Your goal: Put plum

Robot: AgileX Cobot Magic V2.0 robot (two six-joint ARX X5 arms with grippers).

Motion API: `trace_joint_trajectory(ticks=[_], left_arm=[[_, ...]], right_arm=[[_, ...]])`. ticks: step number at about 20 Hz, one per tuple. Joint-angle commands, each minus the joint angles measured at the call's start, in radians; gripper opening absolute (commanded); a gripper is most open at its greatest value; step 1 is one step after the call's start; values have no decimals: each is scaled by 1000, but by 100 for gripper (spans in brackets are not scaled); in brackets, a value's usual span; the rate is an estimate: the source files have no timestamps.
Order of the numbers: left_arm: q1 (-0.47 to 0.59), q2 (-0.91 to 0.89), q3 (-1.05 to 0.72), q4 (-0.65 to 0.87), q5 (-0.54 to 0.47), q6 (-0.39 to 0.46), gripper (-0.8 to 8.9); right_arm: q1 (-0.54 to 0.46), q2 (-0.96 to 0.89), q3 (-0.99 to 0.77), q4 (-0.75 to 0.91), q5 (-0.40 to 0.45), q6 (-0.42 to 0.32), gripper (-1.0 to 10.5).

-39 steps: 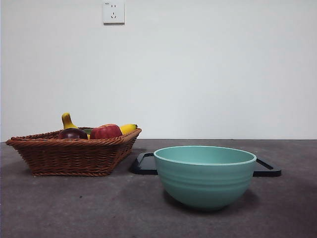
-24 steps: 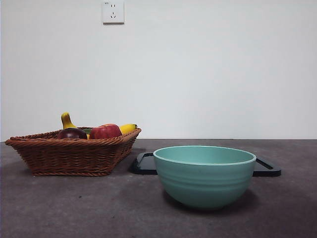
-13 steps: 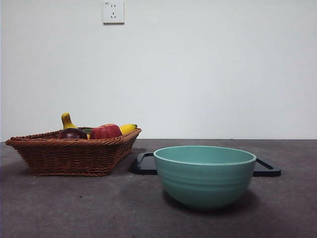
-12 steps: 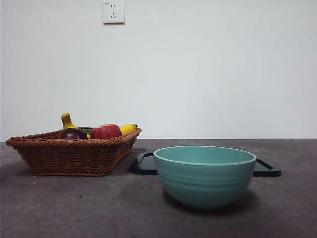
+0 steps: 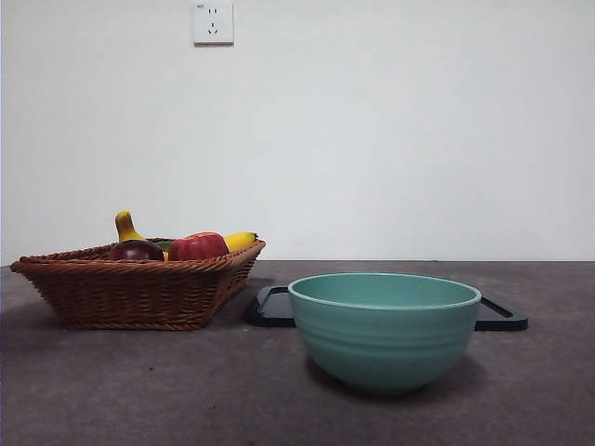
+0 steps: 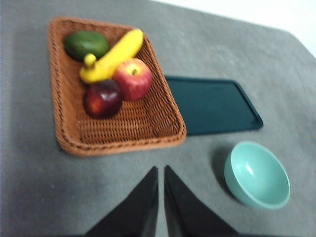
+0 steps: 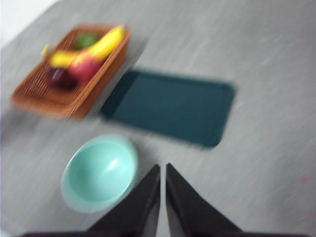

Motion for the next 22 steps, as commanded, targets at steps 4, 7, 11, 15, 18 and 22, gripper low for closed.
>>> trace_joint_trajectory(ticks=[4, 7, 11, 15, 18, 22], left_arm=[[-12, 1, 19, -65, 13, 40, 16], [-12, 0, 19, -65, 13, 40, 34], [-12, 1, 19, -65, 13, 39, 278], [-12, 1, 19, -65, 13, 39, 482], [-12, 1, 19, -65, 13, 39, 474], [-14, 15, 19, -58, 13, 38, 469]], right_arm=[[79, 15, 22, -88, -7, -34, 10], [95, 15, 22, -88, -7, -33, 11], [97, 15, 22, -88, 2, -26, 347], [97, 15, 22, -88, 1, -22, 398], [97, 15, 22, -88, 1, -22, 398], [97, 15, 22, -87, 1, -22, 398]])
